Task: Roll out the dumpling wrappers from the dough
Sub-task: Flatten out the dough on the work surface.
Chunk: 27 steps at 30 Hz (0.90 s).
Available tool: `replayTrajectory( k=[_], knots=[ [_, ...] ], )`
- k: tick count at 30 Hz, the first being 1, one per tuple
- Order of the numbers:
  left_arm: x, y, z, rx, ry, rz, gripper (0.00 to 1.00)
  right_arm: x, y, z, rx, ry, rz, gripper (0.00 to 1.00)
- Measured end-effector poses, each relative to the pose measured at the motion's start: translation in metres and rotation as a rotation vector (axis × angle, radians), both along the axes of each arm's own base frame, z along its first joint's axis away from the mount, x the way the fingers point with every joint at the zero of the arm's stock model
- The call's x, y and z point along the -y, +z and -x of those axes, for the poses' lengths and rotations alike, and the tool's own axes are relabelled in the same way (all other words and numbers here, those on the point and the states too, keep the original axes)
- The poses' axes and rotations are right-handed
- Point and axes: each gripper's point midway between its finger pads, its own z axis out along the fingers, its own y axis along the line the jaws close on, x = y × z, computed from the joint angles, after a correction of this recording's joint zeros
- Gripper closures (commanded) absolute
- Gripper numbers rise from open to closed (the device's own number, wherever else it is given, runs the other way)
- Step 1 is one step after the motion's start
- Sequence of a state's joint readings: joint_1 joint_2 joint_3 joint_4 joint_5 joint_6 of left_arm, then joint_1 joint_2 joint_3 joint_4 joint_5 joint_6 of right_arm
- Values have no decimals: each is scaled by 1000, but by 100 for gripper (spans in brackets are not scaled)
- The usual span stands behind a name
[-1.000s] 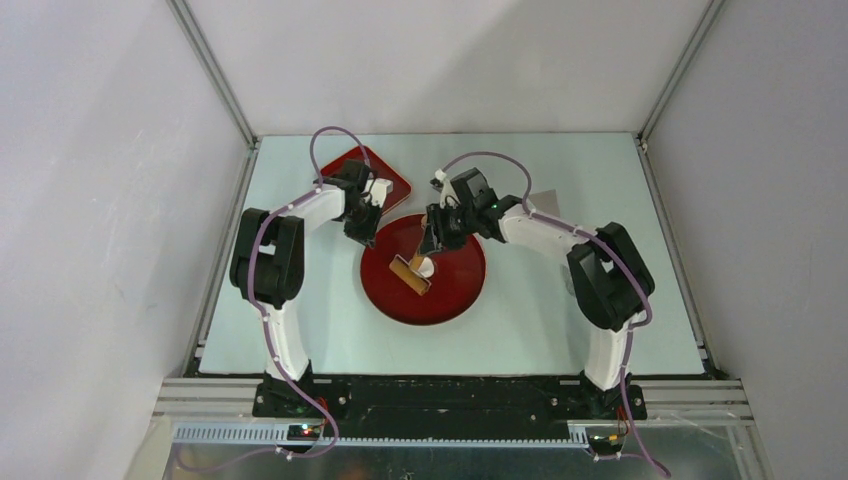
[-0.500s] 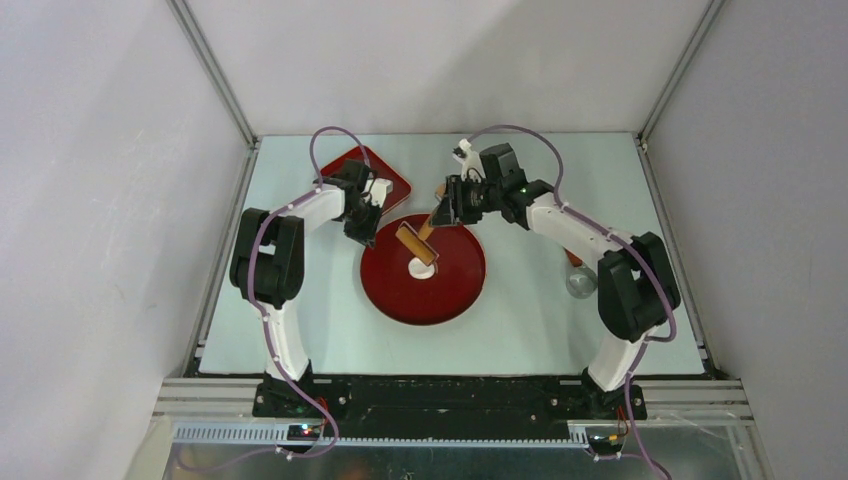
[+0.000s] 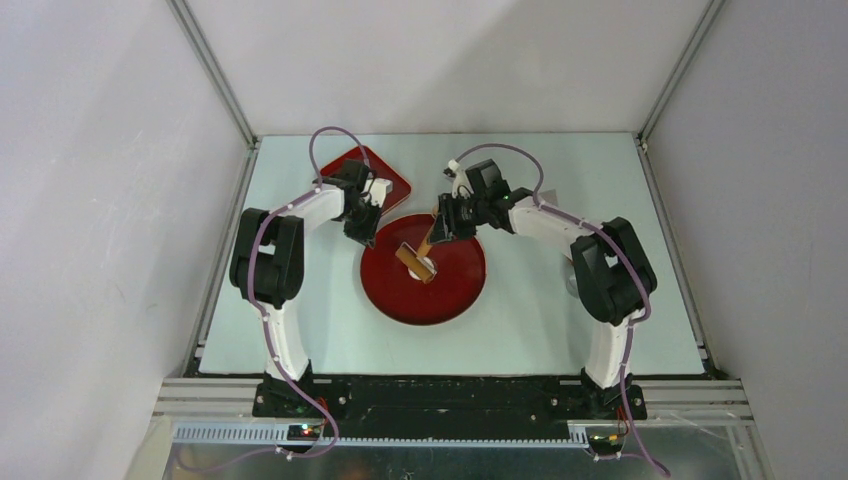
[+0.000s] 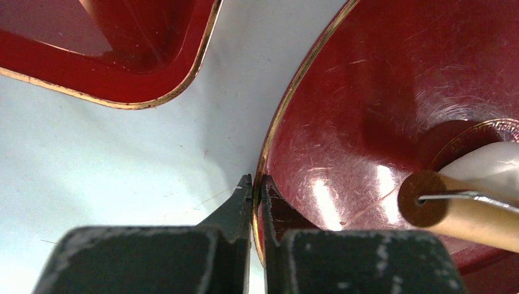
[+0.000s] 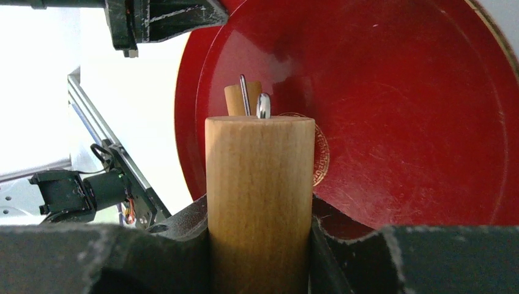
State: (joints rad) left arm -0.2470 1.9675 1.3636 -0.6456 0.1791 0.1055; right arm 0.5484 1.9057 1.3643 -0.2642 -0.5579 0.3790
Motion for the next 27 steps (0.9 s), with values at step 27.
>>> replayTrajectory(
  k=[27],
  knots=[
    [1, 0, -1, 0, 0, 12, 100, 17, -3, -12, -36, -35, -16, 100]
  ],
)
